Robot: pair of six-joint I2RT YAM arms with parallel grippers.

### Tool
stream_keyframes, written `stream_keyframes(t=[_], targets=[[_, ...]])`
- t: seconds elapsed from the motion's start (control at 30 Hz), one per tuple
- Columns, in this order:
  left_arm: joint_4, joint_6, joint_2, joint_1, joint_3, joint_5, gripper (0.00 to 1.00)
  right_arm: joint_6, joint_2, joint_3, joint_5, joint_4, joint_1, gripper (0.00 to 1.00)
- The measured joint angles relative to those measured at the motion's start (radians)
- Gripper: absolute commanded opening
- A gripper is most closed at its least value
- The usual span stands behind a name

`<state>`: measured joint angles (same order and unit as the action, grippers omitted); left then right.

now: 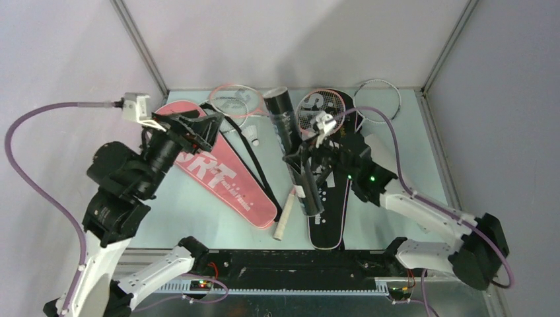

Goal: Pack up the badminton gear
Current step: Place the shuttle tube at the center of the board.

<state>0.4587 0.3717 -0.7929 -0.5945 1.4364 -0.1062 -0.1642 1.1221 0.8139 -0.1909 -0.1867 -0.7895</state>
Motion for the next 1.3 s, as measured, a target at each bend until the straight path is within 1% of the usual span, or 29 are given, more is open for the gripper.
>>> stream_keyframes(t=[0.1, 0.13, 0.23, 0.3, 0.43, 0.53, 0.6, 0.67, 0.7, 0.77, 0.83, 0.87, 0.9, 0.93, 0.97, 1.0, 1.03, 1.1, 1.2, 1.3], targets=[[0.039, -0.024, 0.026, 0.001, -0.075, -0.07, 0.91, -0.084, 0.11, 0.105, -0.001, 0.016, 0.016, 0.3], [0.053, -0.024, 0.026, 0.001, -0.103, -0.075, 0.94, -0.115, 0.143, 0.145, -0.011, 0.03, 0.015, 0.3], [0.09, -0.019, 0.014, 0.001, -0.192, -0.059, 0.99, -0.182, 0.206, 0.214, -0.047, 0.043, 0.01, 0.31], [0.103, -0.003, 0.005, 0.004, -0.238, -0.032, 0.99, -0.216, 0.235, 0.239, -0.078, 0.039, 0.001, 0.32], [0.113, 0.059, -0.031, 0.042, -0.259, 0.046, 1.0, -0.228, 0.251, 0.244, -0.114, 0.031, -0.05, 0.35], [0.061, 0.126, -0.047, 0.097, -0.269, 0.143, 1.0, -0.221, 0.252, 0.244, -0.136, 0.03, -0.097, 0.36], [-0.006, 0.18, -0.056, 0.127, -0.3, 0.22, 0.99, -0.219, 0.252, 0.244, -0.151, 0.029, -0.118, 0.36], [-0.05, 0.219, -0.069, 0.138, -0.327, 0.273, 0.95, -0.217, 0.252, 0.244, -0.157, 0.029, -0.125, 0.37], [-0.069, 0.24, -0.079, 0.141, -0.338, 0.297, 0.89, -0.216, 0.252, 0.244, -0.158, 0.029, -0.125, 0.37], [-0.11, 0.282, -0.102, 0.143, -0.365, 0.339, 0.81, -0.213, 0.252, 0.244, -0.159, 0.03, -0.125, 0.39], [-0.136, 0.317, -0.119, 0.143, -0.39, 0.365, 0.74, -0.21, 0.252, 0.244, -0.157, 0.035, -0.124, 0.47], [-0.138, 0.335, -0.126, 0.145, -0.398, 0.369, 0.72, -0.209, 0.252, 0.244, -0.156, 0.038, -0.123, 0.49], [-0.139, 0.349, -0.13, 0.148, -0.402, 0.37, 0.62, -0.208, 0.252, 0.244, -0.153, 0.043, -0.123, 0.51], [-0.139, 0.362, -0.134, 0.153, -0.403, 0.375, 0.54, -0.208, 0.252, 0.244, -0.151, 0.049, -0.123, 0.56], [-0.135, 0.372, -0.135, 0.159, -0.404, 0.38, 0.51, -0.211, 0.252, 0.244, -0.15, 0.05, -0.122, 0.64], [-0.134, 0.384, -0.136, 0.169, -0.404, 0.386, 0.48, -0.212, 0.252, 0.244, -0.15, 0.05, -0.122, 0.68], [-0.132, 0.399, -0.137, 0.188, -0.404, 0.406, 0.47, -0.214, 0.251, 0.244, -0.149, 0.049, -0.121, 0.75], [-0.123, 0.432, -0.142, 0.232, -0.404, 0.454, 0.45, -0.224, 0.25, 0.244, -0.146, 0.039, -0.121, 0.83], [-0.077, 0.442, -0.164, 0.371, -0.404, 0.45, 0.44, -0.219, 0.219, 0.236, -0.134, 0.056, -0.114, 0.88], [0.005, 0.42, -0.196, 0.528, -0.404, 0.394, 0.43, -0.218, 0.146, 0.199, -0.134, 0.057, -0.099, 0.91]])
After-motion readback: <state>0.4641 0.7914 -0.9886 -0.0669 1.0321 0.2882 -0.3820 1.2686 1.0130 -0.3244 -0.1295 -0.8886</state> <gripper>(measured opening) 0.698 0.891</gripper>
